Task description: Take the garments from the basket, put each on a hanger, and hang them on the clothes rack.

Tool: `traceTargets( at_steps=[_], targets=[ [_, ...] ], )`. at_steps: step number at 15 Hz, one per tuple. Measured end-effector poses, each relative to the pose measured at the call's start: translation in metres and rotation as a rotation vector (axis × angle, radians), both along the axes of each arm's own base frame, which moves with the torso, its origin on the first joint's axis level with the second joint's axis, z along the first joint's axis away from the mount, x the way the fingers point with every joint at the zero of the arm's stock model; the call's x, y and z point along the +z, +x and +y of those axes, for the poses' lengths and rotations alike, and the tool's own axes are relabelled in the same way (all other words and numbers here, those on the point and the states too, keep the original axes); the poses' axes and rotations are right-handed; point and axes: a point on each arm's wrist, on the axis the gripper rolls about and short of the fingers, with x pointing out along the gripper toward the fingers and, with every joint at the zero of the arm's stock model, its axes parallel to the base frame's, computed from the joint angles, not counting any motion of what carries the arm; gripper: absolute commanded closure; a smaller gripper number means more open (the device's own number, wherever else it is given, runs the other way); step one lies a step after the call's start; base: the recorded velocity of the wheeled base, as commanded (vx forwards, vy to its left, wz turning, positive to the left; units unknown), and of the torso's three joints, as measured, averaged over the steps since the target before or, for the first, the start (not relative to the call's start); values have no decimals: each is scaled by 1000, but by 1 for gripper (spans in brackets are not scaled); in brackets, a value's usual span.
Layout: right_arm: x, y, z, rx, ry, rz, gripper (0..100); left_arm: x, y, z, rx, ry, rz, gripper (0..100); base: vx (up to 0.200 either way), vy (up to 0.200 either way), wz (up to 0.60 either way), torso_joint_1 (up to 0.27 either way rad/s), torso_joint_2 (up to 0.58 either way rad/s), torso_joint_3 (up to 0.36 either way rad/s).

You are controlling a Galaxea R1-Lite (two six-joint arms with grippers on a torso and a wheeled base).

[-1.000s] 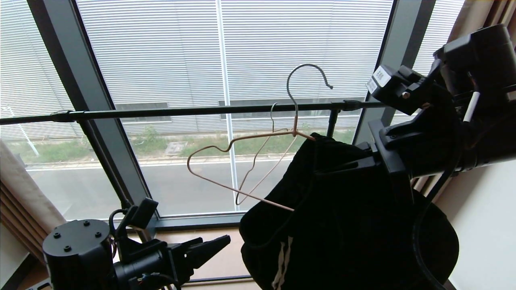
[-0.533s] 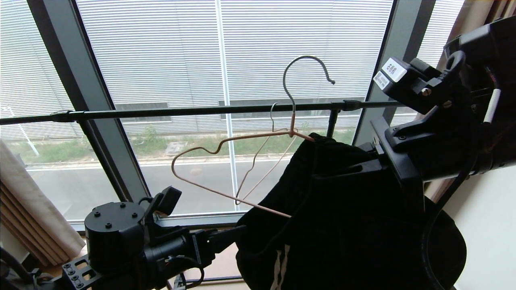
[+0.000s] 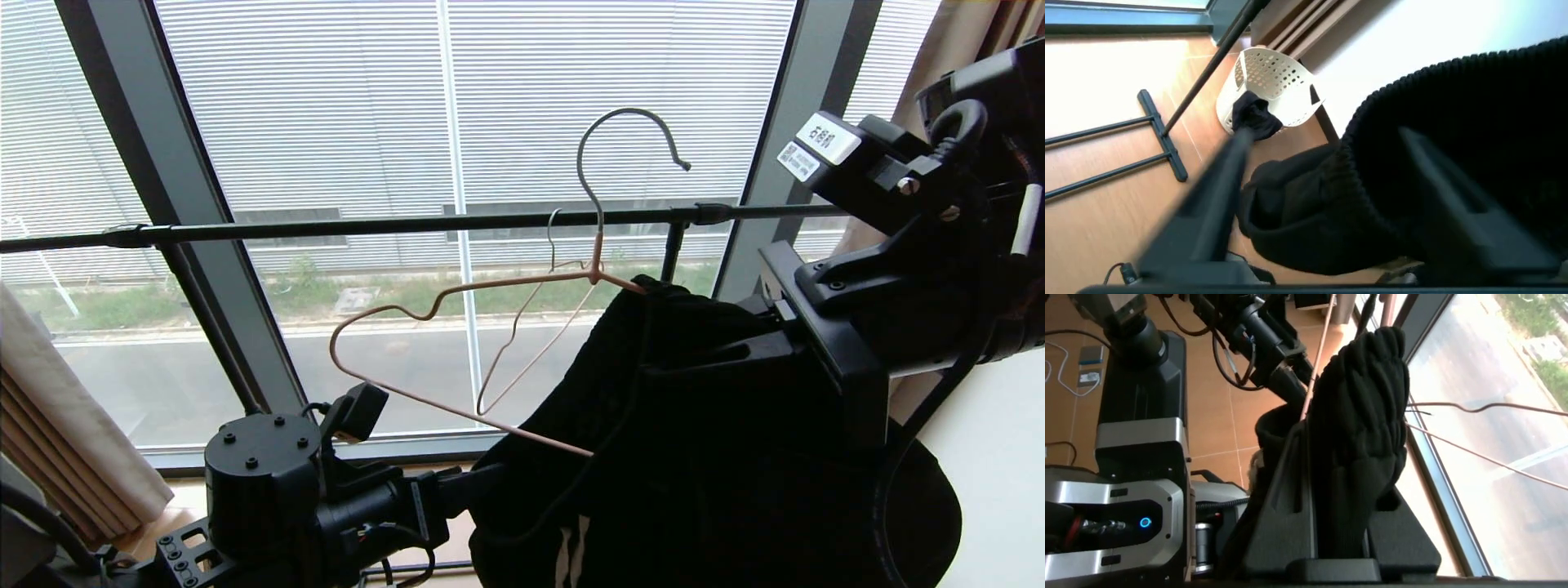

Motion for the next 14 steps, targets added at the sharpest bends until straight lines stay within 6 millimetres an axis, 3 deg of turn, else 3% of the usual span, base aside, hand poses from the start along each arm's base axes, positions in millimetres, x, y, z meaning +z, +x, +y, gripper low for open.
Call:
traceTargets(
  at_steps=[6, 14],
  targets=[
    [-7, -2, -11, -33, -8, 11, 100, -7, -5, 6, 36, 26, 20, 100, 0, 0, 0, 0, 0, 0],
    [-18, -12, -32, -89, -29, 37, 100, -1, 7, 25, 160, 25, -7, 100, 0, 0, 0, 0, 0, 0]
  ],
)
